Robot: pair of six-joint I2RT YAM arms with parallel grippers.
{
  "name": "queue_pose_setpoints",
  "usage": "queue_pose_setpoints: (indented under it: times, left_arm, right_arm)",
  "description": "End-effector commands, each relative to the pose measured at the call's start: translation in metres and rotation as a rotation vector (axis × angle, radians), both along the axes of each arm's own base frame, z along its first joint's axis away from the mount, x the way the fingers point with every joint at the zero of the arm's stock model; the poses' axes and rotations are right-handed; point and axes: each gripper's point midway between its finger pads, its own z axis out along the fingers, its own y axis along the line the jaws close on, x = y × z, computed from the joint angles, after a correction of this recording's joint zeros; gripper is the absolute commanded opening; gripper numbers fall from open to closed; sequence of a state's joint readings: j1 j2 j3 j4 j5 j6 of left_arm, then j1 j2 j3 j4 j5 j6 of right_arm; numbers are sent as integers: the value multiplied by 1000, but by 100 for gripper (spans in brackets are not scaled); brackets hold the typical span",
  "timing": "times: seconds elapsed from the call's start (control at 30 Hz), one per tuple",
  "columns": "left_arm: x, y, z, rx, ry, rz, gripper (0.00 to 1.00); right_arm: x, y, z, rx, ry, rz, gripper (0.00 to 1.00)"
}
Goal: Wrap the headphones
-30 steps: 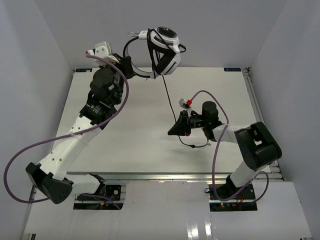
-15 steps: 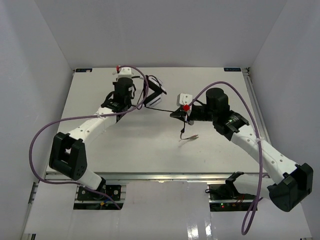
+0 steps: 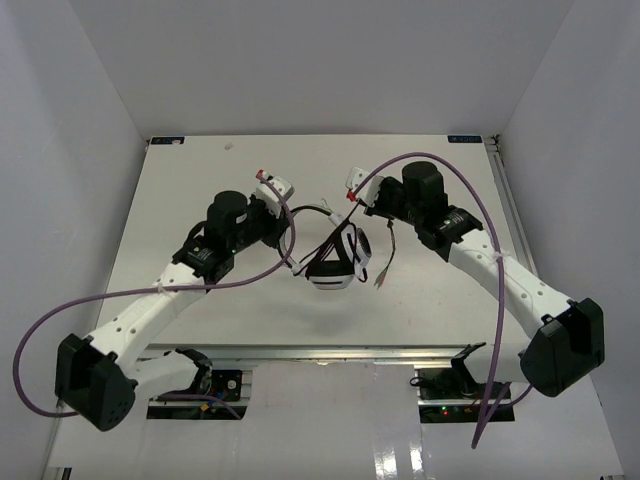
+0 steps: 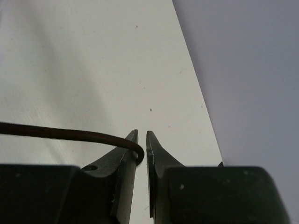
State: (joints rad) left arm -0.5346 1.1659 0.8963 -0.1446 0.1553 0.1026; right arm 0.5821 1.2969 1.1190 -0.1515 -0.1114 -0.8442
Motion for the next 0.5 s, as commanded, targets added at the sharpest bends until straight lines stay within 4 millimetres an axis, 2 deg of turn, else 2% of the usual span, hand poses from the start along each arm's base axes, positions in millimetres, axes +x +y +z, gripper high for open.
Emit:
queue_pose_setpoints:
  times: [0.0, 0.1, 0.2, 0.27, 0.33, 0.4, 0.47]
  left_arm:
    - [-38, -26, 79, -193, -140, -222, 0]
    - [-44, -30, 105, -299, -132, -216, 0]
    - [-47, -32, 140, -428, -141, -198, 0]
    - [-45, -37, 160, -536, -103, -178, 0]
    - [-42, -42, 184, -660, -68, -165, 0]
    - [-41, -47, 207, -755, -54, -180, 0]
    - [-37, -53, 219, -817, -27, -187, 0]
  right_arm:
    - [17, -11, 0, 86, 16, -21, 18]
    - [6, -8, -14, 184, 138, 49, 16]
    - [-20, 8, -19, 325, 294, 212, 17]
    - [-51, 29, -19, 451, 428, 400, 22]
    - [-86, 39, -19, 554, 587, 579, 30]
    - [-101, 48, -15, 623, 648, 646, 38]
    - [-108, 55, -11, 653, 691, 689, 41]
